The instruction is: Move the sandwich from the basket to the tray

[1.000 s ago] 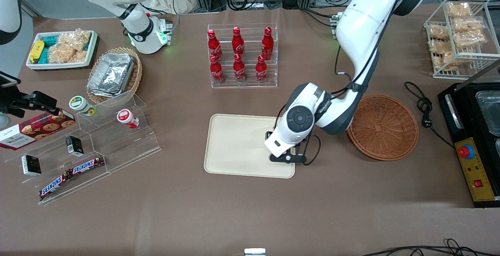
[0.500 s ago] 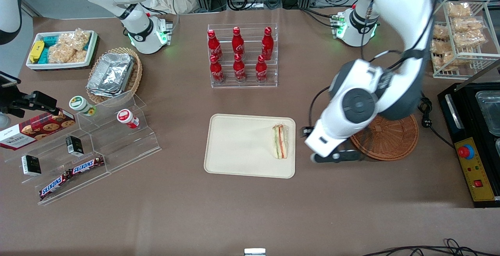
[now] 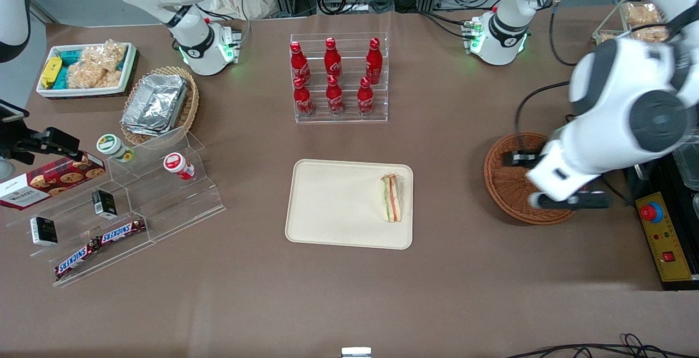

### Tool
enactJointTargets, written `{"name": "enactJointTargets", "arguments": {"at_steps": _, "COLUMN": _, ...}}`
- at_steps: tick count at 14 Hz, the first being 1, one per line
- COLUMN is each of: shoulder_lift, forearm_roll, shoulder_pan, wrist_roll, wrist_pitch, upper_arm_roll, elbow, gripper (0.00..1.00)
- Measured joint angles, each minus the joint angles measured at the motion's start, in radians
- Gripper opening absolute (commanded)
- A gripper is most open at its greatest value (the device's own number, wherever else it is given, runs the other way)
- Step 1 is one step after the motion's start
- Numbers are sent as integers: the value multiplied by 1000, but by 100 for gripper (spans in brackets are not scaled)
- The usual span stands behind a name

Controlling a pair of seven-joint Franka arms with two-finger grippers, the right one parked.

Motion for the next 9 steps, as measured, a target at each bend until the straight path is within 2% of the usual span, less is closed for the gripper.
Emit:
{"name": "enactJointTargets", "arguments": {"at_steps": 4, "shoulder_lift": -38, "forearm_roll": 0, "shoulder_pan": 91, "wrist_roll": 67, "wrist_pitch": -8, "upper_arm_roll": 1, "elbow": 0, "gripper": 99}}
{"name": "enactJointTargets", "arguments": {"at_steps": 9, "shoulder_lift": -41, "forearm_roll": 0, "shoulder_pan": 105, "wrist_roll": 82, "wrist_pitch": -8, "upper_arm_roll": -1, "elbow": 0, "gripper": 99}}
